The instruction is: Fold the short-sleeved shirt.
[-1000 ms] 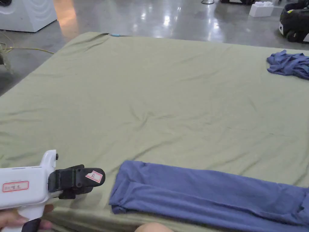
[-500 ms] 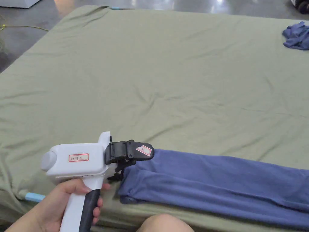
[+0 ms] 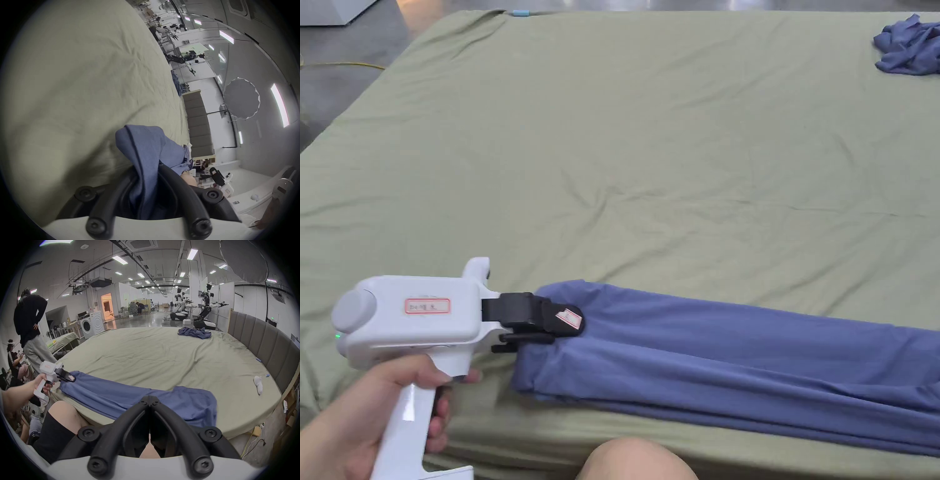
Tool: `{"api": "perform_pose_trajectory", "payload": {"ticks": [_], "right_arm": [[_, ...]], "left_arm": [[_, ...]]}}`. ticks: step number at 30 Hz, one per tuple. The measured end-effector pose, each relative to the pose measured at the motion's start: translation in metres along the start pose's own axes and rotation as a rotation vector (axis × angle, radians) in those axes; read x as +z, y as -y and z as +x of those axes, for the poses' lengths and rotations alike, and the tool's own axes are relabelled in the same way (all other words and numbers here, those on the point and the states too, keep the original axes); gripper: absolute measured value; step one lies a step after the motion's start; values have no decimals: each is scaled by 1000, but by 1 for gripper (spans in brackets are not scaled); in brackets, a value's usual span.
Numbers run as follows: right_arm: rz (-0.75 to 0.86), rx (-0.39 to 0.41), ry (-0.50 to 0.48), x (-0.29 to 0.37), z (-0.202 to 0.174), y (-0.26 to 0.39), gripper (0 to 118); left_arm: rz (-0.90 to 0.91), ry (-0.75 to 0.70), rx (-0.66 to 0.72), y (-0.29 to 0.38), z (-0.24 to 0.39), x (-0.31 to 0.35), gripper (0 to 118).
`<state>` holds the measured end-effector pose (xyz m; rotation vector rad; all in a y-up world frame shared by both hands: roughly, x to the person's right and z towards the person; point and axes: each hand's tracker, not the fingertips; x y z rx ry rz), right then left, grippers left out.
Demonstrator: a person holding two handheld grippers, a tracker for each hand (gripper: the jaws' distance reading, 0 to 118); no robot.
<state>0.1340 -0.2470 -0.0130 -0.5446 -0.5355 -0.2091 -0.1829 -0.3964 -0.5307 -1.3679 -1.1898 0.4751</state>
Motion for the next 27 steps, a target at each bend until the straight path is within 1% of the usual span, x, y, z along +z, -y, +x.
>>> {"api": "perform_pose_trajectory", "payload": {"ticks": [2, 3, 4, 6, 7, 10, 12, 13, 14, 17, 21, 22, 23, 26, 27], "right_arm": [[9, 9, 5, 3, 2, 1, 2], [16, 5, -2, 4, 5, 1, 2], [25, -4, -11, 5, 6, 2, 2], [43, -24, -26, 5, 11, 6, 2], [50, -29, -36, 5, 12, 7, 2], [71, -37, -59, 3, 17, 14, 2], [87, -42, -92, 0, 21, 20, 2], [90, -44, -98, -3, 25, 25, 2], [86, -49, -99, -6, 28, 29, 2], [93, -60, -111, -6, 39, 39, 2], [122, -100, -134, 8, 60, 49, 2], [125, -110, -131, 12, 66, 52, 2], [130, -116, -127, 16, 72, 54, 2], [138, -119, -97, 27, 90, 63, 2], [137, -120, -78, 31, 97, 65, 2]], "left_arm": [[-4, -107, -43, -10, 6, 22, 4], [-3, -133, -34, -15, 5, 35, 4], [5, -163, -13, -22, 5, 47, 4], [10, -290, 63, -29, 6, 69, 4], [9, -357, 65, -31, 11, 77, 4], [-50, -557, -20, -32, 56, 81, 4], [-35, -586, -90, -31, 91, 69, 4], [-15, -626, -107, -31, 109, 61, 4], [-38, -616, -93, -30, 127, 48, 4], [-80, -553, -121, -24, 170, 8, 4], [-169, -565, -274, 3, 223, -67, 4], [-209, -558, -286, 8, 229, -88, 4], [-251, -546, -270, 14, 232, -108, 4], [-309, -558, -276, 30, 232, -159, 4], [-312, -557, -267, 33, 231, -174, 6]]}}
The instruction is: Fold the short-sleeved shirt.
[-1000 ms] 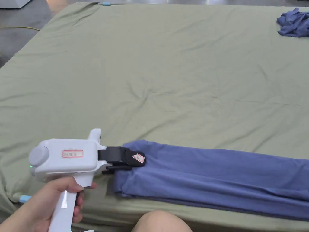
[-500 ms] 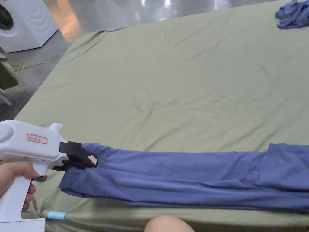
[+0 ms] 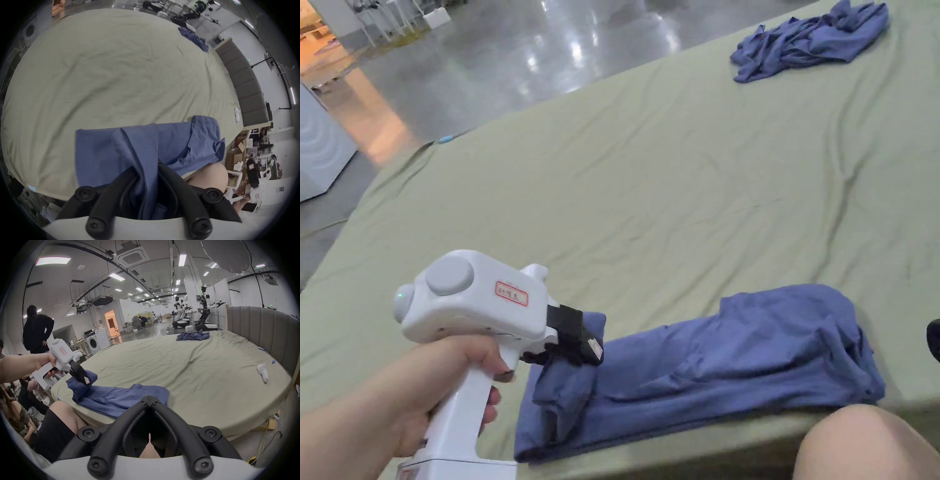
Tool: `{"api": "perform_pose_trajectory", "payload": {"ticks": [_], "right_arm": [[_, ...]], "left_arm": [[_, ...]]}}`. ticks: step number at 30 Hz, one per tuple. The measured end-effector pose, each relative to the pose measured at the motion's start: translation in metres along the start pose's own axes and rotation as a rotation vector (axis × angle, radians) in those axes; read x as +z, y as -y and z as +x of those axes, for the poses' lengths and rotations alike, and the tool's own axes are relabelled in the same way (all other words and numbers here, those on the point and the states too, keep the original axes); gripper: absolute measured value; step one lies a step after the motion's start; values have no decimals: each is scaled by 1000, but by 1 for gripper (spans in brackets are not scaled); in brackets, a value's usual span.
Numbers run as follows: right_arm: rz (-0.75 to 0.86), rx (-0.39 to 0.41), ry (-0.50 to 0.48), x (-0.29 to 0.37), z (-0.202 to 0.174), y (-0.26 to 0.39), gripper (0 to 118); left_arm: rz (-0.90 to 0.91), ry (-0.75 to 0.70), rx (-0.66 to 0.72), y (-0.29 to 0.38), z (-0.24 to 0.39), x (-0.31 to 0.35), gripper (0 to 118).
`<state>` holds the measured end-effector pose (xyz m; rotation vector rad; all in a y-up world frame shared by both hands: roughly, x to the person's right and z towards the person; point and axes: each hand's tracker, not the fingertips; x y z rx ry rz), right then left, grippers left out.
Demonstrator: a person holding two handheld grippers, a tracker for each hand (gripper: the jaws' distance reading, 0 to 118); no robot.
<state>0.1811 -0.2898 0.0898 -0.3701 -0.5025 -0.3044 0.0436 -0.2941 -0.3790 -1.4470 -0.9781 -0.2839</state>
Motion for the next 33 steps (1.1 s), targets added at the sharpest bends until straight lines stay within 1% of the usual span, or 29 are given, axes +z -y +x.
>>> {"api": "perform_pose_trajectory", "payload": {"ticks": [1, 2, 3, 4, 6, 7, 8, 9, 10, 11, 12, 13, 14, 16, 17, 18, 20, 21, 22, 23, 25, 27, 28, 29, 31, 32, 33], "right_arm": [[-2, -4, 17, 4, 7, 1, 2], [-9, -11, 31, 7, 13, 2, 2], [-16, -22, 49, 11, 20, 4, 2], [-17, -32, 69, 15, 26, 5, 2], [-12, -55, 100, 21, 35, 7, 2], [-6, -67, 108, 25, 39, 9, 2], [-2, -80, 116, 28, 43, 11, 2], [0, -90, 120, 30, 47, 12, 2], [3, -95, 122, 30, 46, 13, 2], [4, -99, 124, 30, 47, 14, 2], [3, -103, 127, 30, 48, 15, 2], [-1, -104, 128, 28, 49, 15, 2], [-5, -101, 129, 25, 45, 15, 2], [-9, -90, 126, 22, 43, 13, 2], [-10, -83, 122, 21, 41, 12, 2], [-12, -75, 118, 19, 36, 11, 2], [-13, -61, 111, 20, 31, 8, 2], [-14, -65, 92, 21, 29, 6, 2], [-8, -97, 46, 23, 27, 4, 2], [3, -124, 40, 26, 27, 2, 2], [11, -118, 58, 33, 22, -1, 2], [14, -102, 75, 36, 16, -3, 2], [11, -99, 80, 36, 14, -4, 2], [4, -97, 83, 35, 11, -5, 2], [-15, -85, 75, 32, 3, -5, 2], [-24, -75, 66, 30, -3, -6, 2], [-31, -65, 56, 28, -9, -7, 2]], "left_arm": [[-10, 12, 22, -3, 0, -13, 19], [-11, 28, 39, -5, 5, -24, 43], [-17, 38, 47, -7, 9, -32, 77], [-21, 68, 60, -9, 14, -38, 104], [-24, 103, 59, -7, 24, -40, 104], [-23, 119, 37, -6, 31, -33, 103], [-15, 130, -6, -4, 36, -23, 96], [40, 137, -50, -2, 40, -8, 80], [176, 123, -75, 4, 38, 11, 65], [247, 85, -102, 8, 33, 26, 54], [233, 60, -97, 10, 25, 31, 54], [208, 30, -59, 9, 19, 31, 7], [178, -25, -27, 14, 11, 27, 0], [99, -84, -73, 25, 7, 7, 0], [78, -92, -69, 25, 5, -9, 0], [77, -71, -45, 29, 6, -22, 0], [34, 16, -22, 32, 13, -50, 0], [32, 17, -30, 30, 17, -68, 0], [25, -21, -43, 28, 23, -80, 0], [28, -49, -51, 26, 29, -87, 0], [72, -14, -48, 25, 38, -81, 0], [75, 214, -71, 25, 37, -58, 0], [73, 290, -74, 26, 34, -44, 0], [102, 334, -79, 32, 32, -24, 0], [205, 326, -143, 40, 12, 15, 0], [246, 357, -154, 45, -6, 33, 0], [262, 390, -127, 54, -25, 49, 0]]}}
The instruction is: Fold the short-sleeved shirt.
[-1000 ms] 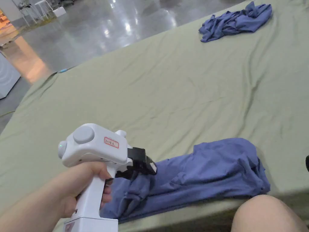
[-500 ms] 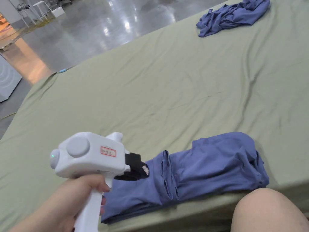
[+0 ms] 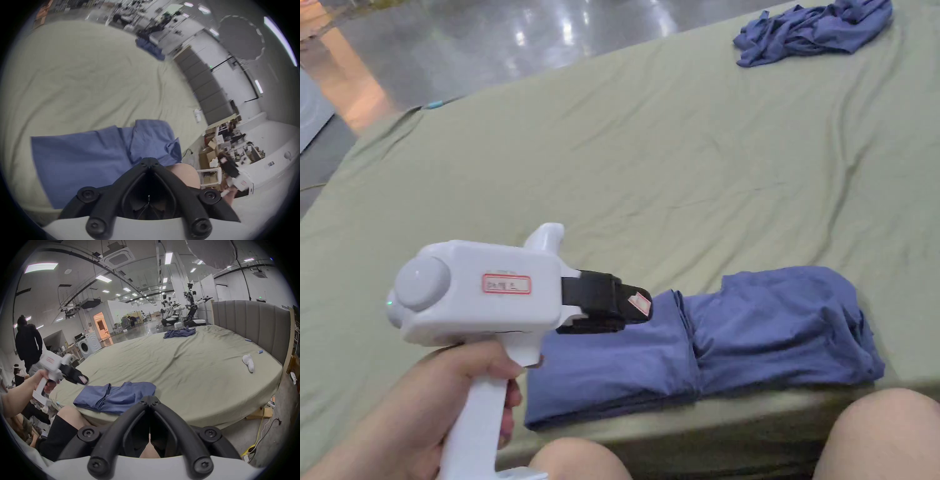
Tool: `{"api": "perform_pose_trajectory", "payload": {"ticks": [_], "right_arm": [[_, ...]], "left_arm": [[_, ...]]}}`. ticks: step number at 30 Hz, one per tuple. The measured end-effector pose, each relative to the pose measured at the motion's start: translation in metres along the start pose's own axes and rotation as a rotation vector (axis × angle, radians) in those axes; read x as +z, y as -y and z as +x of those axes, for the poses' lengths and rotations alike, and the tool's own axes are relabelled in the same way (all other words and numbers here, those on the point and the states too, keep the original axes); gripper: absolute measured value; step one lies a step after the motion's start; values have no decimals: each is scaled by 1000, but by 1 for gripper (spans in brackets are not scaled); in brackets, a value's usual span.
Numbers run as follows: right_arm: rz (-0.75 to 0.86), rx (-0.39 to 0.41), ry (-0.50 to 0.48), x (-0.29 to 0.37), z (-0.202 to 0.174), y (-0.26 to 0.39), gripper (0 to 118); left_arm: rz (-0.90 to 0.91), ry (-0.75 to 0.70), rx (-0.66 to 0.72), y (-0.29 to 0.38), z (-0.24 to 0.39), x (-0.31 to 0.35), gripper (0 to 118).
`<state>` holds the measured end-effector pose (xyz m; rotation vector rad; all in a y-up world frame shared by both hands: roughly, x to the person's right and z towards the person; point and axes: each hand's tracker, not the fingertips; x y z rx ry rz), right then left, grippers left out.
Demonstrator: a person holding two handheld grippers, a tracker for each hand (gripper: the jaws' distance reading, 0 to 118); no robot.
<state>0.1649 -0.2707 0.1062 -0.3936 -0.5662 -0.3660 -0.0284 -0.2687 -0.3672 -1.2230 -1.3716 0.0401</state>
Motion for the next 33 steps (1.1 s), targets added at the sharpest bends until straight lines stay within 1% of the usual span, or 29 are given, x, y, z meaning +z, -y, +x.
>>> {"api": "perform_pose_trajectory", "payload": {"ticks": [2, 3, 4, 5, 6, 7, 8, 9, 11, 13, 14, 15, 16, 17, 18, 19, 20, 21, 22, 23, 24, 25, 27, 29, 30, 31, 32, 33], "right_arm": [[-21, 7, -17, -6, -10, -1, 2], [-32, 0, -13, -9, -15, -2, 2], [-45, -4, -14, -13, -19, -3, 2], [-60, -1, -27, -17, -23, -4, 2], [-64, 5, -26, -21, -27, -5, 2], [-68, 11, -20, -24, -32, -5, 2], [-68, 19, -15, -26, -36, -6, 2], [-69, 22, -17, -28, -40, -7, 2], [-68, 17, -10, -30, -48, -8, 2], [-75, 4, -18, -32, -54, -8, 2], [-83, 2, -25, -33, -58, -8, 2], [-91, 7, -27, -35, -61, -8, 2], [-101, 27, -20, -35, -65, -8, 2], [-108, 48, -11, -35, -67, -9, 2], [-112, 63, -3, -36, -69, -9, 2], [-113, 66, 0, -35, -69, -10, 2], [-114, 66, 1, -35, -69, -11, 2], [-114, 64, 4, -34, -68, -12, 2], [-111, 62, 8, -32, -67, -13, 2], [-108, 60, 9, -31, -66, -14, 2], [-106, 59, 8, -30, -65, -14, 2], [-104, 58, 8, -30, -63, -14, 2], [-103, 59, 5, -32, -63, -14, 2], [-98, 60, -1, -33, -62, -13, 2], [-94, 52, -12, -34, -62, -12, 2], [-91, 45, -25, -34, -62, -12, 2], [-87, 43, -36, -35, -63, -12, 2], [-84, 46, -45, -35, -62, -11, 2]], "left_arm": [[83, 49, 53, 10, -42, 37, 0], [127, 32, 72, 18, -66, 51, 0], [178, 1, 85, 26, -88, 63, 23], [240, -42, 140, 37, -113, 72, 61], [271, -69, 225, 46, -136, 77, 96], [266, -40, 286, 53, -157, 76, 105], [246, 16, 339, 57, -174, 69, 105], [212, 136, 384, 62, -191, 63, 105], [132, 202, 474, 66, -206, 42, 105], [98, 231, 449, 65, -215, 16, 105], [79, 288, 418, 63, -215, 3, 104], [110, 344, 392, 61, -211, -5, 100], [108, 360, 397, 58, -211, -18, 85], [79, 318, 394, 54, -206, -30, 61], [50, 263, 355, 53, -200, -43, 18], [27, 206, 298, 53, -195, -51, 16], [25, 194, 281, 52, -204, -54, 16], [43, 258, 325, 49, -207, -51, 16], [48, 250, 340, 46, -209, -44, 16], [52, 233, 328, 45, -209, -37, 16], [53, 175, 283, 46, -210, -24, 16], [51, 144, 267, 44, -212, -14, 16], [55, 133, 298, 40, -221, 9, 15], [68, 22, 286, 35, -222, 39, 15], [73, -18, 279, 31, -225, 54, 15], [65, -32, 302, 27, -229, 68, 15], [52, -61, 327, 27, -212, 83, 15], [54, -120, 322, 23, -207, 97, 16]]}}
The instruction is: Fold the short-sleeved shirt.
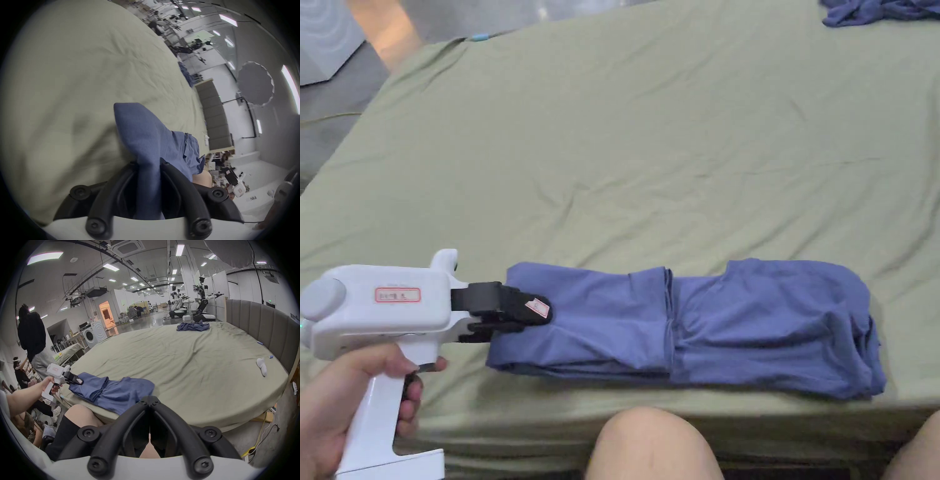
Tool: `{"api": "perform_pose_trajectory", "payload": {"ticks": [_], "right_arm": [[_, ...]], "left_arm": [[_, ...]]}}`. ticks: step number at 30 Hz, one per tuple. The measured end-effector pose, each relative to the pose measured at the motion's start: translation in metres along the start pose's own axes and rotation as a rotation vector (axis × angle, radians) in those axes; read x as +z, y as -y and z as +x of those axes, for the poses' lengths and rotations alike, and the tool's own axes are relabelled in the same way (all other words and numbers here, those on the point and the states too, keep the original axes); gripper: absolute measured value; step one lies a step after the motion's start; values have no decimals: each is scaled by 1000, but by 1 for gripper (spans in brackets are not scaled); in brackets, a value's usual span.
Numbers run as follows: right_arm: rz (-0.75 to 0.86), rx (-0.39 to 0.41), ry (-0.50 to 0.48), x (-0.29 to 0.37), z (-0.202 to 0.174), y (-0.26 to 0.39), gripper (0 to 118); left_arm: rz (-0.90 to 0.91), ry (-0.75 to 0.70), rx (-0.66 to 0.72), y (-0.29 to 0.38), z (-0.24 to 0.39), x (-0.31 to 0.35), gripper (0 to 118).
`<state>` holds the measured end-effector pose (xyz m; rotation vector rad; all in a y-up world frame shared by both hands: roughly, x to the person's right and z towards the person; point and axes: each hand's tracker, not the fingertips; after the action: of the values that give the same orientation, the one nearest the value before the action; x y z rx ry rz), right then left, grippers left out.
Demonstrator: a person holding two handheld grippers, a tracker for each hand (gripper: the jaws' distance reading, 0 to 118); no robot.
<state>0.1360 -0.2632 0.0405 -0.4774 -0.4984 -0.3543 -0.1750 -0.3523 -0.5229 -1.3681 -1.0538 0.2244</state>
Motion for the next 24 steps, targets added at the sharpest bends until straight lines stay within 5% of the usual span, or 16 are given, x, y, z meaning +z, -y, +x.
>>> {"api": "perform_pose_trajectory", "payload": {"ticks": [7, 14, 24], "right_arm": [[10, 2, -29, -7, 7, 7, 2], [31, -14, -69, 1, 10, 11, 2], [41, -63, 4, 34, 25, 29, 2]], "left_arm": [[11, -332, -153, -5, 114, 55, 16], [-74, -243, -330, 11, 223, -9, 16], [-280, -172, -390, 37, 267, -161, 18]]}}
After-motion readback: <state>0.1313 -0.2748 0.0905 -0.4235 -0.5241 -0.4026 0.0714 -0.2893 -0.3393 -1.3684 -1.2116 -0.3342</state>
